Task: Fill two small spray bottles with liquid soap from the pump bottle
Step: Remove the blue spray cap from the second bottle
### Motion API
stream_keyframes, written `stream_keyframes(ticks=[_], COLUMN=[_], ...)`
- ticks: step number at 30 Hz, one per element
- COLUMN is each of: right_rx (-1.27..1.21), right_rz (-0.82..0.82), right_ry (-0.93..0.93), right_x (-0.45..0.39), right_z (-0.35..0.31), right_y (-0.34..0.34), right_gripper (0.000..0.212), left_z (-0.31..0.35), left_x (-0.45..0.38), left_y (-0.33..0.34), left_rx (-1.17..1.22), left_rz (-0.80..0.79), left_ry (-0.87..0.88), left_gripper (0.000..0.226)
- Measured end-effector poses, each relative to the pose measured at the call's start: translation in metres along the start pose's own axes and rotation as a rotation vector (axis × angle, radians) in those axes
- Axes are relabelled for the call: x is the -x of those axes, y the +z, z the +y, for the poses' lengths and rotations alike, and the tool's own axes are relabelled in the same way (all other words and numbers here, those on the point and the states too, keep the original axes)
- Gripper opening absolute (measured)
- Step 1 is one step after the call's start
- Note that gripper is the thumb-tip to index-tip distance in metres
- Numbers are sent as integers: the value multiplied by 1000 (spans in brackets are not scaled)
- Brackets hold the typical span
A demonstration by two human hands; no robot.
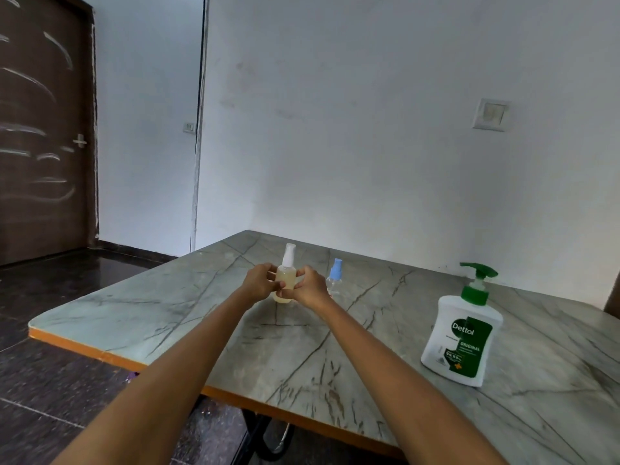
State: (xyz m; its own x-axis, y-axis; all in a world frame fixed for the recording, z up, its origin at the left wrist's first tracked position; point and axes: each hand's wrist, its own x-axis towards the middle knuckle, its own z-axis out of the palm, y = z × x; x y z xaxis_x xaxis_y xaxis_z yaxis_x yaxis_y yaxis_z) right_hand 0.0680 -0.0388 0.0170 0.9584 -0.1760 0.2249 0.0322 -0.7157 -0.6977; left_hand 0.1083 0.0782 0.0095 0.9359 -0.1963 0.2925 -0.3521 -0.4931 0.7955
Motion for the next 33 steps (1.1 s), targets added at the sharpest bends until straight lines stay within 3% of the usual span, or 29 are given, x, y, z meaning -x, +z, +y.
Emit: stream_keyframes(ticks=[3,6,8,10,13,15,20,22,26,30,33], right_rx=[134,260,320,282,71,12,-64,-64,-45,-65,-72], right_rz=[52,191,343,503,664,634,300,260,262,274,274], right_ry=[-57,-131,-155,-152,-122,-69,77,74,37,16,5], right_x=[10,28,38,45,47,41,25,21,16,18,22], right_z=[-2,0,6,13,24,32,43,45,45,45,48], right_y=[-8,-21,-33,-48,-68,-70,-53,-45,-39,-49,-63], right_gripper=[60,34,44,56,38,38,70,63,26,29,36], left_z=[-2,-6,-7,-4,6,13,25,28,30,33,39], left_x=[4,10,16,22,31,36,42,43,40,36,38], left_y=[2,3,5,7,11,16,32,38,45,51,59], left_rx=[4,20,40,57,99,111,111,111,156,226,199], left_rz=[72,193,282,346,398,423,407,396,335,195,81], left_ry=[-12,-29,-32,6,84,123,193,215,230,226,237], left_gripper=[44,47,44,37,26,23,21,19,17,24,41])
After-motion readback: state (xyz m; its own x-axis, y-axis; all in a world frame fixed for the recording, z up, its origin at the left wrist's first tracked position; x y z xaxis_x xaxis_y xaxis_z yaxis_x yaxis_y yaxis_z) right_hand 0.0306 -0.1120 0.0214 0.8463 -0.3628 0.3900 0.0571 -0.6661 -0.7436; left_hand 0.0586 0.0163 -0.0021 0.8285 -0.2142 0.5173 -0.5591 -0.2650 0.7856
